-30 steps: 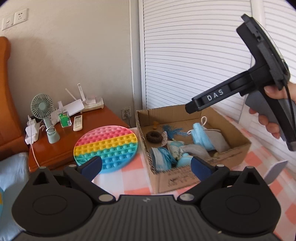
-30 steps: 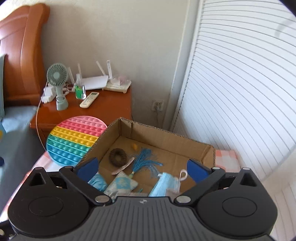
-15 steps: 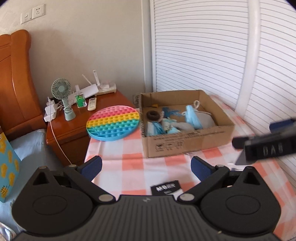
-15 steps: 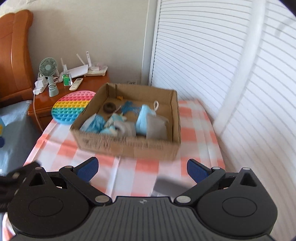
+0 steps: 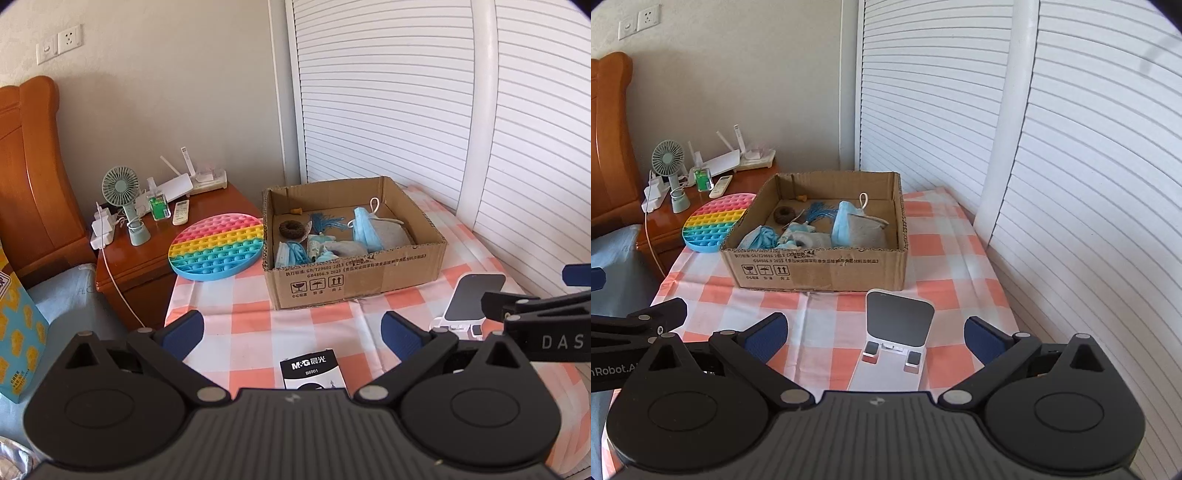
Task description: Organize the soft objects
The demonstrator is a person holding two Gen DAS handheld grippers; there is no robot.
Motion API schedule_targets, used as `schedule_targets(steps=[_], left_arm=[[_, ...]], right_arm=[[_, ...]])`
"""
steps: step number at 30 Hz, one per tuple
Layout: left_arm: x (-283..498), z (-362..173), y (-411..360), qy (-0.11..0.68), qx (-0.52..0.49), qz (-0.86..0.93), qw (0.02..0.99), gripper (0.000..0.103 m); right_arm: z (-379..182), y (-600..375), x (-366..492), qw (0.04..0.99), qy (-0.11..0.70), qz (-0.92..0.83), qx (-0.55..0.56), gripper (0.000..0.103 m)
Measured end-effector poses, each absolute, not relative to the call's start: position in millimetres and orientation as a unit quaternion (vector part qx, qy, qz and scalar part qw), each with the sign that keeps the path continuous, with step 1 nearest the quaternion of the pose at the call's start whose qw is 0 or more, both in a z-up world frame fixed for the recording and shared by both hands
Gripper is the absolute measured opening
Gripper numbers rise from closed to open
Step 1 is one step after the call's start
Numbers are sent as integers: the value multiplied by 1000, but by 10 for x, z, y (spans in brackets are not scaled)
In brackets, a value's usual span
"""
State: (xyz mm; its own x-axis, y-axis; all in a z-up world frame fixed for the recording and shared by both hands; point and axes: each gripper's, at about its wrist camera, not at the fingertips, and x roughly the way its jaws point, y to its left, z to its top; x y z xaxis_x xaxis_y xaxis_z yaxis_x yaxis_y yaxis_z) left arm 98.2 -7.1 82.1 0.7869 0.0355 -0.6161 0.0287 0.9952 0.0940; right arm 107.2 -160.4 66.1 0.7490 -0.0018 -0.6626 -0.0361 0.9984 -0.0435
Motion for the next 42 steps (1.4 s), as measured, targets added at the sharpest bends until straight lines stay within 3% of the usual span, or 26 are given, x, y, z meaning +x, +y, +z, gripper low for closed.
schedule_targets(steps=[42], left_arm=[[936, 783, -91, 361, 29, 6, 932, 102]], right_arm=[[608, -1672, 927, 932, 361, 1, -18, 103]])
